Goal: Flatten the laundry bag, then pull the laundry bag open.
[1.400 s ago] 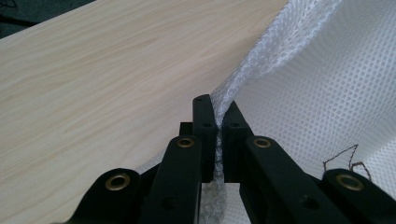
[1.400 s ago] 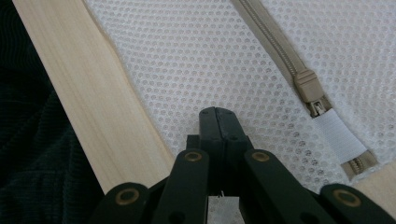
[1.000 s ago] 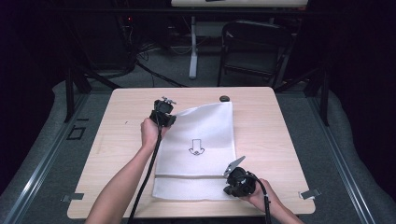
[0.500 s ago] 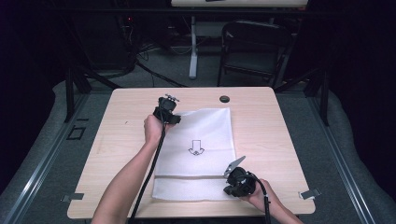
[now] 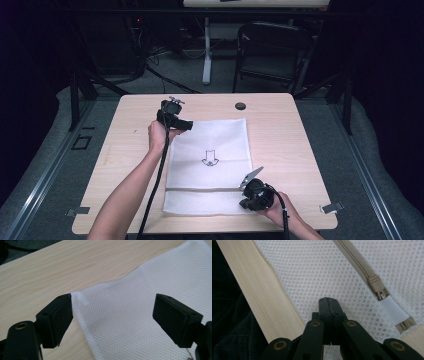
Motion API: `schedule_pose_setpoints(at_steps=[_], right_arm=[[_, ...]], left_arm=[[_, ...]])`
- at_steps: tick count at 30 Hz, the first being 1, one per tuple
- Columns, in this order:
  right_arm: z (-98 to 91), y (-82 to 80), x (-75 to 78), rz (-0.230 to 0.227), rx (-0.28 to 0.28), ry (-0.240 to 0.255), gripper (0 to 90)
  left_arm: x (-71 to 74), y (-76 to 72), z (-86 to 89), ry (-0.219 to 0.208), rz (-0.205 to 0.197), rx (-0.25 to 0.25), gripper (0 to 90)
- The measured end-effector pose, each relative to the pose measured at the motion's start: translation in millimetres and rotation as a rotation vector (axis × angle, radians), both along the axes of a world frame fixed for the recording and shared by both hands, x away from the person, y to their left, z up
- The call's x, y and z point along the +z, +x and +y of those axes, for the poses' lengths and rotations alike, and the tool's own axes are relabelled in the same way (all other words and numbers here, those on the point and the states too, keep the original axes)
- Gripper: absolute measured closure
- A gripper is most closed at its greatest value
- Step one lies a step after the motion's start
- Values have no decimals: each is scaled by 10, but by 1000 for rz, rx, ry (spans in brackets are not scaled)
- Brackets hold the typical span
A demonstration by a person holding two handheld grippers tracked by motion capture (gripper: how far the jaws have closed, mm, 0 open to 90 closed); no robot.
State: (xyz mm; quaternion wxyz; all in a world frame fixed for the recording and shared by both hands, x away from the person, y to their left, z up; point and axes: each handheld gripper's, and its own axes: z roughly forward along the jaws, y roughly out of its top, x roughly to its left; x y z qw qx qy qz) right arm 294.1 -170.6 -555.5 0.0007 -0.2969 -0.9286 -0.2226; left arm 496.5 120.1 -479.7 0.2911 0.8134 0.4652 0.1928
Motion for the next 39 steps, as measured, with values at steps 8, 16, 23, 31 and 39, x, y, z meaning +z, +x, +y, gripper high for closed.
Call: schedule_pose_setpoints(at_steps=[8,16,23,31,39], right_arm=[[-96,0,177,-49,-24,38,900],[-226,43,221,-53,-88,27,505],[-291,72,257,-39,-116,46,153],[-396,64,311,-69,-146,57,139],[-464,75,322,-92,-143,45,190]], left_arm=[[-24,-339,68,-39,-18,-91,141],[-124,-696,94,-59,-9,-183,115],[-136,-874,-9,-84,-3,-253,92],[-117,-1004,-177,-81,4,-332,90],[-186,-1144,-387,-84,15,-414,91]])
